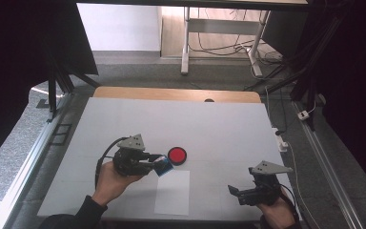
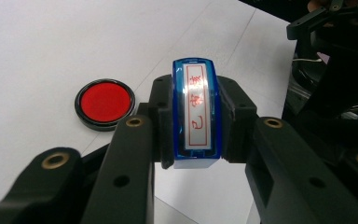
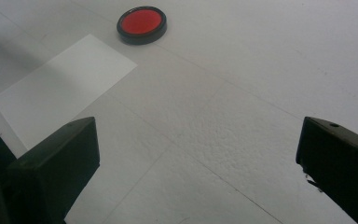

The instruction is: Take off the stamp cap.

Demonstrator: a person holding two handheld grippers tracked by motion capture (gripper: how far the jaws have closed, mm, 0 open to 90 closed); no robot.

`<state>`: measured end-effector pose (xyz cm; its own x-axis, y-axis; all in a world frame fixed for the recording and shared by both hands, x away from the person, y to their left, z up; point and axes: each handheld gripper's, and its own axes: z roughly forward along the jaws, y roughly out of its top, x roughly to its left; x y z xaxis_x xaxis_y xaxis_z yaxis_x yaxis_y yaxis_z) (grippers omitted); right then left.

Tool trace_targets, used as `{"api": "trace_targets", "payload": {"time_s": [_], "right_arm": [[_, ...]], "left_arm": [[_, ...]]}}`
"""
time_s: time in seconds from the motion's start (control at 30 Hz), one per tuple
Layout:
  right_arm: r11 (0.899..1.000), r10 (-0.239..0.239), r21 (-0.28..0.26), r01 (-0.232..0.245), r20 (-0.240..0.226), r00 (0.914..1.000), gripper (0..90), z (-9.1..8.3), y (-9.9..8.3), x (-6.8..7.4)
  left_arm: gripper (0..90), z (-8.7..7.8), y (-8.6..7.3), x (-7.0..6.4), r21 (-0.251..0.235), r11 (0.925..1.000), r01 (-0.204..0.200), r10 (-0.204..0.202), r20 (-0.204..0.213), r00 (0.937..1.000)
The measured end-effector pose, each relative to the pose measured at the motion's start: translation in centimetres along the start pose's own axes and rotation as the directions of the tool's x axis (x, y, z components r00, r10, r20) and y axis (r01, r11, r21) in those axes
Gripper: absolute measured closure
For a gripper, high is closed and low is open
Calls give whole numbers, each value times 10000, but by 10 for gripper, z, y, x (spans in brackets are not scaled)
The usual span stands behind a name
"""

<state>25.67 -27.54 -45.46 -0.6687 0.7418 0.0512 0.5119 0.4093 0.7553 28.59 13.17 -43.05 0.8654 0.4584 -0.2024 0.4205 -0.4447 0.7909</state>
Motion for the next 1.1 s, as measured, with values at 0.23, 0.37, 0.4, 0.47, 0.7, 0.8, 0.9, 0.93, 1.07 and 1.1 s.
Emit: {"api": "trace_targets", "payload": {"time_s": [0.23, 0.37, 0.4, 0.47, 0.7, 0.8, 0.9, 0.93, 1.07, 1.1], "right_arm": [[9991, -417, -126, 413, -294, 9987, 0, 4, 6, 9], [9977, -630, -282, 610, -784, 9949, 0, 9, 10, 16], [9977, -630, -282, 610, -784, 9949, 0, 9, 10, 16], [9975, -634, -382, 598, -997, 9930, 0, 11, 11, 17], [9977, -544, -489, 468, -1681, 9843, 0, 18, 17, 24], [9962, -820, -485, 725, -2365, 9682, 0, 23, 20, 29], [9950, -943, -560, 826, -2566, 9619, 0, 25, 21, 33], [9939, -1031, -662, 883, -2710, 9571, 0, 27, 23, 35], [9934, -1032, -784, 839, -2888, 9518, 0, 30, 27, 39], [9927, -1111, -779, 919, -2987, 9479, 0, 33, 30, 43]], "left_arm": [[701, -1, 0, 0, -14, 10000, -69, 69, 49, 10000], [701, -2, 1, 1, -38, 9999, -95, 95, 104, 9999], [701, -2, 1, 1, -31, 9999, -108, 109, 130, 9999], [701, -2, 1, 0, -13, 9999, -135, 135, 144, 9998], [701, -1, 2, 0, -4, 9998, -201, 201, 295, 9994], [701, -2, 2, -1, -24, 9996, -286, 286, 288, 9992], [702, -2, 3, -2, 15, 9994, -332, 331, 286, 9990], [701, -2, 4, -3, 34, 9994, -344, 343, 253, 9991], [702, -2, 5, -3, 233, 9992, -311, 308, 153, 9994], [702, -2, 5, -3, 295, 9992, -277, 271, 198, 9994]]}}
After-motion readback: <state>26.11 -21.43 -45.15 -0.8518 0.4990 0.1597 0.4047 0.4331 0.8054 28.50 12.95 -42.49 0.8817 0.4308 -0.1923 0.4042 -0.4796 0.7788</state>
